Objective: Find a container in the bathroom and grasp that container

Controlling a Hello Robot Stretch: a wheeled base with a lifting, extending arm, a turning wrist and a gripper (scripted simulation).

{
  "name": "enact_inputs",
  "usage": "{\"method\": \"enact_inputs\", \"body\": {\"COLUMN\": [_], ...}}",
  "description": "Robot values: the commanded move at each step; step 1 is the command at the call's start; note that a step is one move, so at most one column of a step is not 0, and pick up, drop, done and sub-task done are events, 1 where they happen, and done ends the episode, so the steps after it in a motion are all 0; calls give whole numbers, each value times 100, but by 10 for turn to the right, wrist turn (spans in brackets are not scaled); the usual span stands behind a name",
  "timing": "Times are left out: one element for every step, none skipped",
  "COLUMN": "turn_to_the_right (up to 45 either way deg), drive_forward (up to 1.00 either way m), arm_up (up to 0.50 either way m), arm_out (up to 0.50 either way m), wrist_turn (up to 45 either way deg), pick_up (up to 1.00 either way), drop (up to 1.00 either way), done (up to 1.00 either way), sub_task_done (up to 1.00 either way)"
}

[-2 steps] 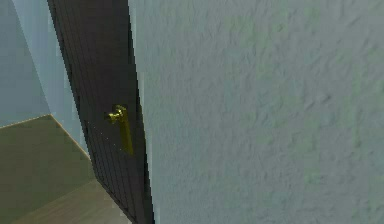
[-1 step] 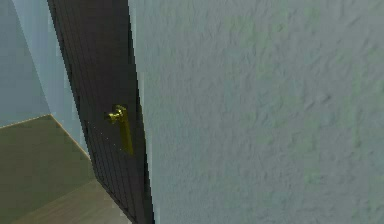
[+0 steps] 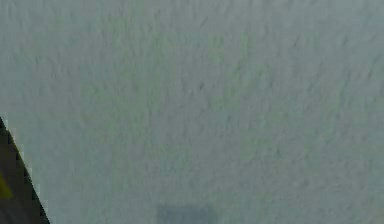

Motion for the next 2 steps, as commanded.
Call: {"method": "enact_inputs", "body": {"turn_to_the_right": [0,90], "drive_forward": [25,0], "arm_up": [0,0], "arm_out": [0,0], "wrist_turn": [0,0], "pick_up": [0,0], "drop": [0,0], "done": [0,0], "sub_task_done": [0,0]}}
